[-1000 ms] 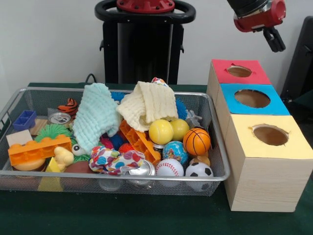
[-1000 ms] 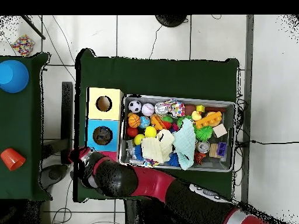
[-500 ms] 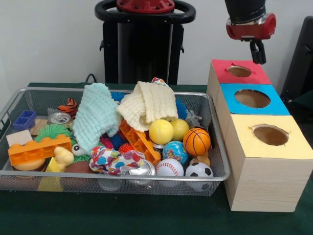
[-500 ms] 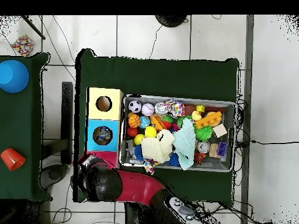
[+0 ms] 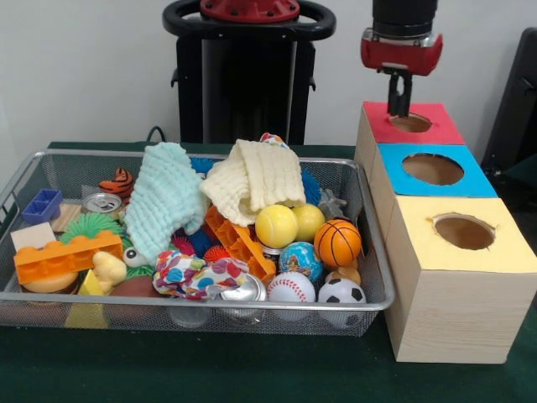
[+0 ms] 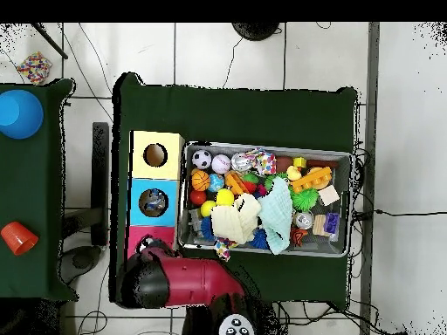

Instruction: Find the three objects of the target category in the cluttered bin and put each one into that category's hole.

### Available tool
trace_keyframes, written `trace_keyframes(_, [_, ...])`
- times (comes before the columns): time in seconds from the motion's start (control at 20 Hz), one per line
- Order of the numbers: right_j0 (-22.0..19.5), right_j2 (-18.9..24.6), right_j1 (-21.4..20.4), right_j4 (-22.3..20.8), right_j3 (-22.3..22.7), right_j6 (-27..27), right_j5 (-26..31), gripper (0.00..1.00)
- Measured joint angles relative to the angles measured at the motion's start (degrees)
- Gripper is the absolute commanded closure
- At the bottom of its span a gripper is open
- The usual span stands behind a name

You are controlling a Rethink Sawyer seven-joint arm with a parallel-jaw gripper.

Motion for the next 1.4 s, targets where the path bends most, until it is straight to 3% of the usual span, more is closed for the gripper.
trace_keyframes(0.3, [0.5,-7.7,0.0,-4.6,-4.9,0.0,0.1,1.00])
trace_keyframes(0.35, [0.5,-9.3,0.0,-5.2,-6.0,0.0,0.1,0.00])
trace_keyframes(1.1, [-1.7,-11.8,0.0,-5.7,-8.3,0.0,0.1,0.00])
trace_keyframes(1.4, [-7.1,-10.7,0.5,-5.7,-8.5,0.0,0.1,0.00])
